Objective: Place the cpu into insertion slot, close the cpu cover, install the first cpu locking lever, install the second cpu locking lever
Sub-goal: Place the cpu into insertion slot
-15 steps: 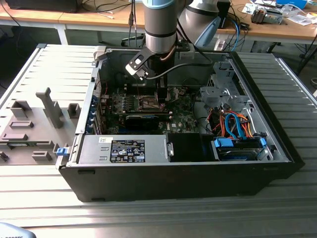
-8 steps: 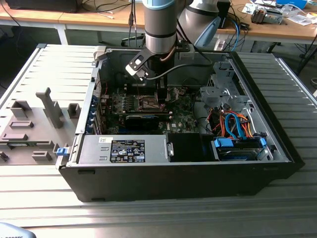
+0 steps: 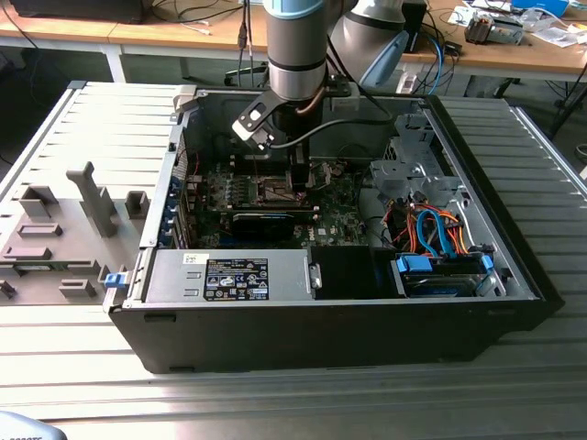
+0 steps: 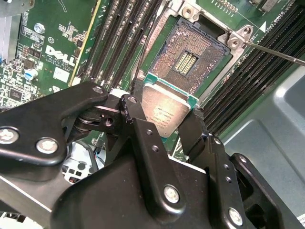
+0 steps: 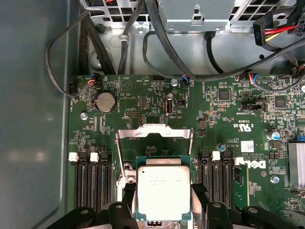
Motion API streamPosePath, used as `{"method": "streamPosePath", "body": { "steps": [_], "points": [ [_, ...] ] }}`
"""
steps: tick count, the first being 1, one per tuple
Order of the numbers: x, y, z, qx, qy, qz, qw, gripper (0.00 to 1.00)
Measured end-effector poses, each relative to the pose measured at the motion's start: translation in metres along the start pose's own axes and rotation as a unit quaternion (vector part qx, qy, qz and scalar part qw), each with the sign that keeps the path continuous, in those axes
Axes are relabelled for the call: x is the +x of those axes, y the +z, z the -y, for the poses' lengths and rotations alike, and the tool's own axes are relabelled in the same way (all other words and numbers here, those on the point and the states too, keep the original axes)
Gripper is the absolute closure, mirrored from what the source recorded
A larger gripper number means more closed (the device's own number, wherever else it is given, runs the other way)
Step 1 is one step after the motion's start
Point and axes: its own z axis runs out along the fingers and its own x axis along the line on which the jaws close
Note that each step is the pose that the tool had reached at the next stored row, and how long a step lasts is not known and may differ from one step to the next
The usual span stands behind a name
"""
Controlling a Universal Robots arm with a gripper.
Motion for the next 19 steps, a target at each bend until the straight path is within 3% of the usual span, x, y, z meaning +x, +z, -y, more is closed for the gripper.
{"method": "streamPosePath", "body": {
  "steps": [19],
  "points": [
    [0.0000,-0.0002,0.0050,0.0001,0.000,0.0000,1.00000,0.46]
  ]
}}
